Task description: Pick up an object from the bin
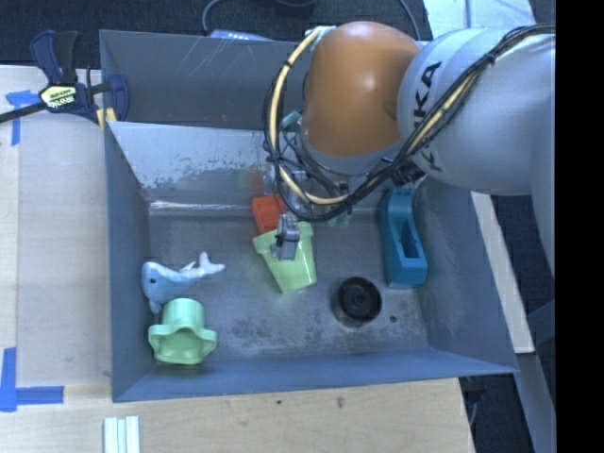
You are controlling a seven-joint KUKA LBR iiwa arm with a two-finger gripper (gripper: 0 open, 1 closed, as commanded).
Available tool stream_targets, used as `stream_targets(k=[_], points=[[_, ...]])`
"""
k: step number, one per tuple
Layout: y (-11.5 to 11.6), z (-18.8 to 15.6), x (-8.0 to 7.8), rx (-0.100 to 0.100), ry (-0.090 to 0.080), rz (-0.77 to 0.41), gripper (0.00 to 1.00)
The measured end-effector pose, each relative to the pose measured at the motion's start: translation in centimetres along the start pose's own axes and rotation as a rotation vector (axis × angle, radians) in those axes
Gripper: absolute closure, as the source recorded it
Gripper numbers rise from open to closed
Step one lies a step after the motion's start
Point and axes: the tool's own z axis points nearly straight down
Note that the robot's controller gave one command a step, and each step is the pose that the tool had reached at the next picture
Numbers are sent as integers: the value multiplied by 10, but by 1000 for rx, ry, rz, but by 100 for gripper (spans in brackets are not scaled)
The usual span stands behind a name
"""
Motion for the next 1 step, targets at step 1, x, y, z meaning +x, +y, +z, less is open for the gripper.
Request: stream_targets(k=[1], points=[[0, -5, -2, -1, -8, 2, 0]])
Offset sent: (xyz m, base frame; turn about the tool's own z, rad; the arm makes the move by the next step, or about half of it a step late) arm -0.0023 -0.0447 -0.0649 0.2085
